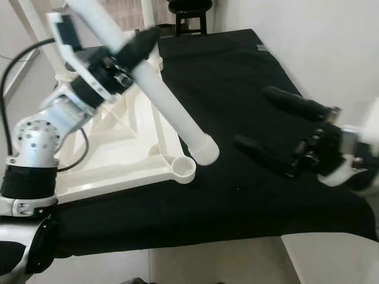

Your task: Building children table

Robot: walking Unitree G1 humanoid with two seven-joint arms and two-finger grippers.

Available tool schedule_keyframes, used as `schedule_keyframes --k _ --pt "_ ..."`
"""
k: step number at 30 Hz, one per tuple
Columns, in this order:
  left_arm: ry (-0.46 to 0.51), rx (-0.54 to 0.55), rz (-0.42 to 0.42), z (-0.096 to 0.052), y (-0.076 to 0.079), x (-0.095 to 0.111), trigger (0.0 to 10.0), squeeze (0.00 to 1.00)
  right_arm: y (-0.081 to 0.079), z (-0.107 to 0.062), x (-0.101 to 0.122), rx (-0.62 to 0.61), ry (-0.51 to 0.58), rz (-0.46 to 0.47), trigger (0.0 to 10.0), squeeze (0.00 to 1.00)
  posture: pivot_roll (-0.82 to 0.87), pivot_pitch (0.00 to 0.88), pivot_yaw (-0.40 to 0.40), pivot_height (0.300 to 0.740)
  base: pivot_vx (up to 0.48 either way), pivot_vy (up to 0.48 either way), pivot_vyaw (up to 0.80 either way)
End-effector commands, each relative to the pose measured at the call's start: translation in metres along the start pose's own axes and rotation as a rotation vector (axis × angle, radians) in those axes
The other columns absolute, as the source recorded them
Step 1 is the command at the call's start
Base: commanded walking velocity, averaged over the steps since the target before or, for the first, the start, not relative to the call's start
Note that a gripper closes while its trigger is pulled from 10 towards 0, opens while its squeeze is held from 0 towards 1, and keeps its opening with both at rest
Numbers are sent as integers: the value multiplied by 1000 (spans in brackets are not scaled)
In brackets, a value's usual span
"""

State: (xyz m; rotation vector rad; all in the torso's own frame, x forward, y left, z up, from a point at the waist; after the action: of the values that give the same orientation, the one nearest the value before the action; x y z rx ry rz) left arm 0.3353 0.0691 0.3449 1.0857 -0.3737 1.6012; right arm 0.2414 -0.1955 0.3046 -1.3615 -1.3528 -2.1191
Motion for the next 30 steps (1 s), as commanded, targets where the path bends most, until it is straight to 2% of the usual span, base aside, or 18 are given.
schedule_keyframes --k 1,5,6,8,9,10,14,15,18,21,22,23,24,30 --pt "-39 -83 41 7 18 -11 0 0 -10 22 -28 33 -150 4 10000 1000 -40 118 56 740 0 0 0" --pt "-61 -111 59 8 23 -19 0 0 -12 38 -43 10 -187 69 10000 1000 -35 115 54 740 0 0 0" --pt "-65 -122 52 9 27 -23 0 0 -11 44 -51 -10 -211 110 10000 584 -33 114 53 740 0 0 0" --pt "-67 -130 50 9 29 -25 0 0 -11 47 -55 -22 -230 134 10000 584 -33 114 53 740 0 0 0" --pt "-70 -138 50 10 31 -28 0 0 -9 50 -60 -43 -247 160 10000 149 -29 113 51 740 0 0 0" --pt "-75 -151 54 10 34 -31 0 0 -6 53 -63 -68 -242 186 10000 0 -27 114 48 740 0 0 0" --pt "-88 -171 70 10 39 -36 0 0 -5 59 -63 -84 -222 222 10000 0 -27 114 48 740 0 0 0" --pt "-111 -199 82 9 43 -42 0 0 -18 69 -57 -24 -179 237 10000 0 -27 111 50 740 0 0 0" --pt "-118 -210 85 9 45 -44 0 0 -23 73 -55 -2 -168 241 10000 0 -27 111 50 740 0 0 0" --pt "-120 -249 74 11 51 -47 0 0 -41 92 -58 82 -168 238 10000 0 -23 103 56 740 0 0 0" --pt "-120 -249 74 11 51 -47 0 0 -41 92 -58 82 -168 238 10000 0 -23 103 56 740 0 0 0" --pt "-129 -274 75 13 54 -48 0 0 -51 107 -63 135 -174 244 10000 0 -20 102 54 740 0 0 0" --pt "-134 -284 77 14 55 -49 0 0 -55 112 -65 156 -178 246 10000 0 -20 102 54 740 0 0 0" --pt "-168 -315 119 15 58 -52 0 0 -62 126 -74 207 -212 258 10000 0 -6 101 43 740 0 0 0"
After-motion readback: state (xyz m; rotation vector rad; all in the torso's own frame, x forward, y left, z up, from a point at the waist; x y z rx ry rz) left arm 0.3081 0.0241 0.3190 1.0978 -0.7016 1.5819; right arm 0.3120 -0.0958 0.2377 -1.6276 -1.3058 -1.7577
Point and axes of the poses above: a point about 5 cm out from each wrist's last joint towards the gripper, its own z axis pointing out of the wrist towards the gripper, its own x axis along the axis of the wrist's last joint, y = z × x, the point moved 3 cm from there along z, pointing out of the wrist towards the gripper, and after that the axes turned 4 degrees about -z, right-handed, at the moved point
